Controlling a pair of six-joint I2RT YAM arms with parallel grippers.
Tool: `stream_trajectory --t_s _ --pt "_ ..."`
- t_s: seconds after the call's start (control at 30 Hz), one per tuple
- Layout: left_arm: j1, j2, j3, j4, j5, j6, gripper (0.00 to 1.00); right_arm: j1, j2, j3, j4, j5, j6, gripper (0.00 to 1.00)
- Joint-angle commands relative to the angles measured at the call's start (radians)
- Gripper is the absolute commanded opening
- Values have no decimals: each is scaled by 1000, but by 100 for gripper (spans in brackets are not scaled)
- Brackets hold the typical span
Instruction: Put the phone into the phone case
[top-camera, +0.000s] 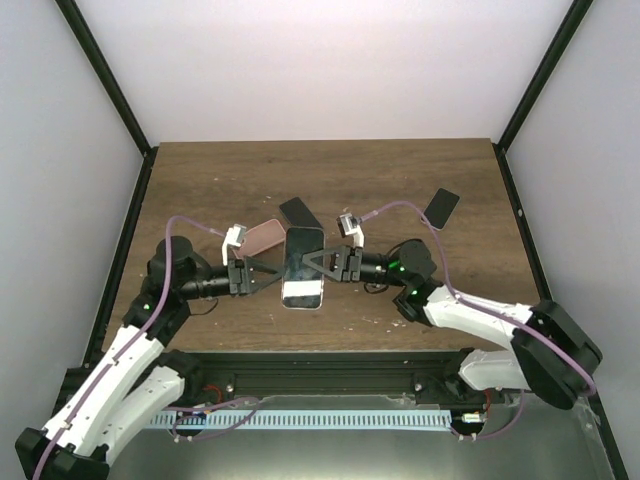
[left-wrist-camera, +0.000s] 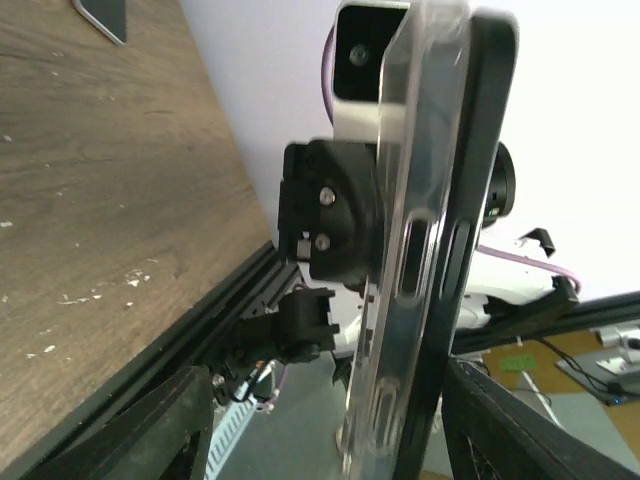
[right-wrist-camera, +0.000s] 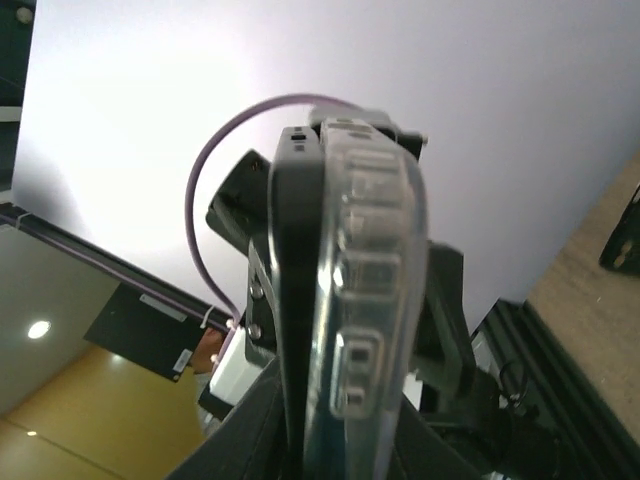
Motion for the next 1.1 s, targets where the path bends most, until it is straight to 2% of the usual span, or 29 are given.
stream_trajectory --t_s 0.0,0.13,0.27,0.37,0.57,0.7,0.8,0.9,1.07 --pt "-1 -35 -36 26 91 19 62 -8 -88 97 -135 109 -135 16" --pt "-1 -48 -56 101 144 0 59 -8 -104 145 -222 127 -186 17" --pt "-1 -34 -71 162 178 -8 62 -8 -99 143 -218 136 -181 17" --pt "-1 -20 -74 178 184 2 59 -8 -93 140 -206 137 -171 16" --pt "-1 25 -71 181 169 28 23 -8 -94 138 -225 128 -184 19" --pt "-1 38 -66 157 150 72 16 -8 -109 113 -248 130 -185 27" --pt "-1 43 -64 154 143 91 14 -8 -123 87 -246 131 -178 29" --pt "-1 49 -50 108 128 138 14 -7 -132 73 -237 126 -183 24" --pt "-1 39 -30 87 127 152 27 -8 -138 84 -306 88 -273 18"
